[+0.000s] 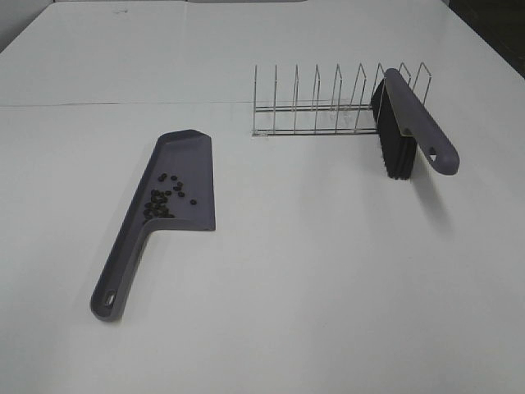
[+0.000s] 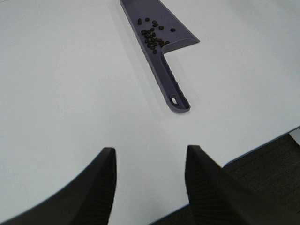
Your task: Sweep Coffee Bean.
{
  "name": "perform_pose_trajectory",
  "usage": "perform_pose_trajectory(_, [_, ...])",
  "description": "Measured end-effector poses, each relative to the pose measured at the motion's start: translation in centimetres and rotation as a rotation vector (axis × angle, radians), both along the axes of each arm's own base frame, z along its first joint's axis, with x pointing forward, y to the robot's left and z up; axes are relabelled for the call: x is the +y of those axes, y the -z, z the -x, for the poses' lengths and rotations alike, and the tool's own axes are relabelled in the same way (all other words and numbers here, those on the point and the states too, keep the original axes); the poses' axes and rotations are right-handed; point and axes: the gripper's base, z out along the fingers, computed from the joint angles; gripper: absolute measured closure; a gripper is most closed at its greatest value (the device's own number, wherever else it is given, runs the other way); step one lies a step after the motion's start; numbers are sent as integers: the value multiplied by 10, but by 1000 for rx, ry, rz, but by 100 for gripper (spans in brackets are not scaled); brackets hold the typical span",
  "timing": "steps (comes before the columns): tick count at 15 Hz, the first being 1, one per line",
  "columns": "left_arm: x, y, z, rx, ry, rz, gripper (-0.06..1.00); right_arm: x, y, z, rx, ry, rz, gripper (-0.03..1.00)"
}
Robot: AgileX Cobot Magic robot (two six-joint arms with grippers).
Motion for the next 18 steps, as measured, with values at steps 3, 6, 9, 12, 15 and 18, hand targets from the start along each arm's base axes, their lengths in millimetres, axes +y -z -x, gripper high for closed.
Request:
perform_pose_trajectory(3, [0, 0, 0, 0, 0, 0, 51, 0, 0, 0, 1, -2, -2, 20])
perform_pose_trajectory(6, [0, 0, 0, 0, 0, 0, 51, 0, 0, 0, 1, -2, -2, 20])
perform_pose_trajectory(9, [-2, 0, 1, -5, 43, -4, 51, 0, 0, 0, 1, -3, -1, 20])
perform_pose_trajectory(12, [-4, 0, 2, -8, 76, -6, 51, 0, 0, 0, 1, -3, -1, 20])
perform_pose_trajectory(15, [-4, 0, 2, -9, 79, -9, 51, 0, 0, 0, 1, -3, -1, 20])
perform_pose_trajectory(18, [-4, 0, 2, -9, 79, -9, 51, 0, 0, 0, 1, -3, -1, 20])
